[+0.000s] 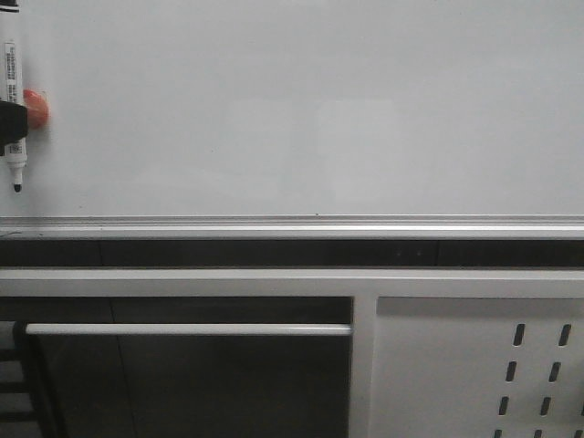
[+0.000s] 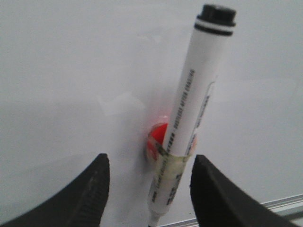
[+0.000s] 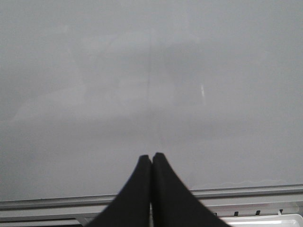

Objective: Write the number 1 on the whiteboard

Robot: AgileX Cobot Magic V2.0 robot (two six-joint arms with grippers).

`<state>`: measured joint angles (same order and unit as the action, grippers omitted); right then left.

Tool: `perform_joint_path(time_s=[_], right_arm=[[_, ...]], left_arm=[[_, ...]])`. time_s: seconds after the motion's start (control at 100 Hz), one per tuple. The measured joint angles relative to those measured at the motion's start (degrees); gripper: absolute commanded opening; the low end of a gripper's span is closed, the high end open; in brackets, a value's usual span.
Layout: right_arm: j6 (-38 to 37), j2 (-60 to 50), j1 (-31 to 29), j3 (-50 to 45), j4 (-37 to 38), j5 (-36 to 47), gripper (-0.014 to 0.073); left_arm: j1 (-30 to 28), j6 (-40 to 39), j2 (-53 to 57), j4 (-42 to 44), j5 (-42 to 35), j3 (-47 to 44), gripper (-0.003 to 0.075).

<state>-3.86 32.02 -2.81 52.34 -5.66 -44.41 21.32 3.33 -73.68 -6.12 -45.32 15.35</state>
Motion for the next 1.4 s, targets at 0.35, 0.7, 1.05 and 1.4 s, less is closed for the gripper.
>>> perform_joint_path(time_s=[0.35, 0.7, 1.05, 1.4], right_arm=[[0.0, 0.0, 0.0, 0.0, 0.0, 0.3, -0.0069], [0.0, 0.0, 0.0, 0.0, 0.0, 0.3, -0.0069], [0.0, 0.0, 0.0, 0.0, 0.0, 0.3, -0.0069], [8.3, 0.0, 0.0, 0.5, -4.2, -3.0, -0.0068]], left_arm=[[0.0, -1.9, -2.6, 4.1, -2.1, 0.0, 0.0359], [0.0, -2.0, -2.6, 1.4, -2.3, 0.0, 0.0004], [0.0, -4.9, -2.7, 5.6, -2.2, 0.0, -0.0018], [2.5, -5.0, 7.4, 18.0, 6.6, 0.0, -0.0018]])
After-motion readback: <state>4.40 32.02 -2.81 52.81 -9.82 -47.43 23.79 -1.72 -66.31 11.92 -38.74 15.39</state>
